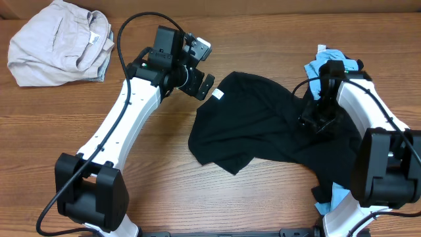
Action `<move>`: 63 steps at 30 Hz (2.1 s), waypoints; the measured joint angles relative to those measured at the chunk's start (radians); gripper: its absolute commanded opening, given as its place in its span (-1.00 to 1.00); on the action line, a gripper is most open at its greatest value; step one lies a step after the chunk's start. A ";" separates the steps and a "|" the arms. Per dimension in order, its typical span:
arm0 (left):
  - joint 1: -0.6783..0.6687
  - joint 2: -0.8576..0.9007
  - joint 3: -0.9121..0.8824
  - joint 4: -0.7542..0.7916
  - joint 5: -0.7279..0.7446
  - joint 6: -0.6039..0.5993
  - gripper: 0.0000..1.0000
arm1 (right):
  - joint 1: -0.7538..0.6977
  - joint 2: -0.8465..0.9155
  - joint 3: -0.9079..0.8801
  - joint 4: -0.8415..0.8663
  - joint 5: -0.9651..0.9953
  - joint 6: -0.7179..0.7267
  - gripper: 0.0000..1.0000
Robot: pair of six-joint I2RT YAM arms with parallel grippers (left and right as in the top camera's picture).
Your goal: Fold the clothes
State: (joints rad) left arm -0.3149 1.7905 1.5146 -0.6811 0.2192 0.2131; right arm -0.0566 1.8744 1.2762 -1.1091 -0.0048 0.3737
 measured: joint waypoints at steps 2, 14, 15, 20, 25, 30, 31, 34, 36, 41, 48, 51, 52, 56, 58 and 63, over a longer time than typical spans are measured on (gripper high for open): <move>0.000 0.004 0.000 0.000 -0.008 0.000 1.00 | 0.000 0.000 -0.031 0.039 0.005 0.001 -0.03; 0.009 0.006 0.028 0.007 -0.089 -0.007 1.00 | 0.031 -0.028 0.025 0.043 -0.088 -0.010 -0.92; 0.014 0.008 0.045 -0.007 -0.093 -0.012 1.00 | 0.048 -0.043 0.056 0.026 -0.104 -0.014 -0.92; 0.080 0.011 0.191 -0.093 -0.107 -0.031 1.00 | 0.181 -0.104 0.211 -0.005 -0.142 -0.016 -0.92; 0.167 0.011 0.362 -0.215 -0.116 -0.029 1.00 | 0.359 -0.121 0.352 0.041 -0.156 -0.002 -0.92; 0.242 0.011 0.509 -0.380 -0.121 -0.005 1.00 | 0.513 -0.121 0.391 0.155 -0.165 0.047 -0.92; 0.254 0.011 0.538 -0.415 -0.122 0.005 1.00 | 0.537 -0.121 0.391 0.182 -0.169 0.061 -0.92; 0.285 0.011 0.620 -0.509 -0.122 0.036 1.00 | 0.573 -0.121 0.391 0.237 -0.172 0.092 -0.92; 0.301 0.011 0.666 -0.559 -0.123 0.060 1.00 | 0.586 -0.121 0.391 0.272 -0.179 0.102 -0.92; 0.350 0.011 0.742 -0.584 -0.122 0.079 1.00 | 0.621 -0.121 0.406 0.294 -0.218 0.119 -0.92; 0.416 0.011 0.776 -0.578 -0.123 0.074 1.00 | 0.681 -0.121 0.561 0.150 -0.240 0.112 -0.92; 0.426 0.011 0.777 -0.577 -0.122 0.065 1.00 | 0.692 -0.121 0.659 0.053 -0.244 0.096 -0.92; 0.427 0.011 0.777 -0.574 -0.123 0.056 1.00 | 0.693 -0.121 0.702 0.011 -0.242 0.090 -0.92; 0.434 0.011 0.777 -0.534 -0.122 0.029 1.00 | 0.693 -0.121 0.831 -0.070 -0.242 0.066 -0.92; 0.439 0.011 0.779 -0.515 -0.122 0.009 1.00 | 0.694 -0.121 0.880 -0.078 -0.241 0.056 -0.92; 0.475 0.011 0.824 -0.502 -0.122 -0.026 0.99 | 0.705 -0.121 0.968 -0.055 -0.238 0.025 -0.92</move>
State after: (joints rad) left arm 0.1600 1.8015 2.3386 -1.1831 0.0971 0.1875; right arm 0.6483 1.7531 2.2444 -1.1641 -0.2428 0.3985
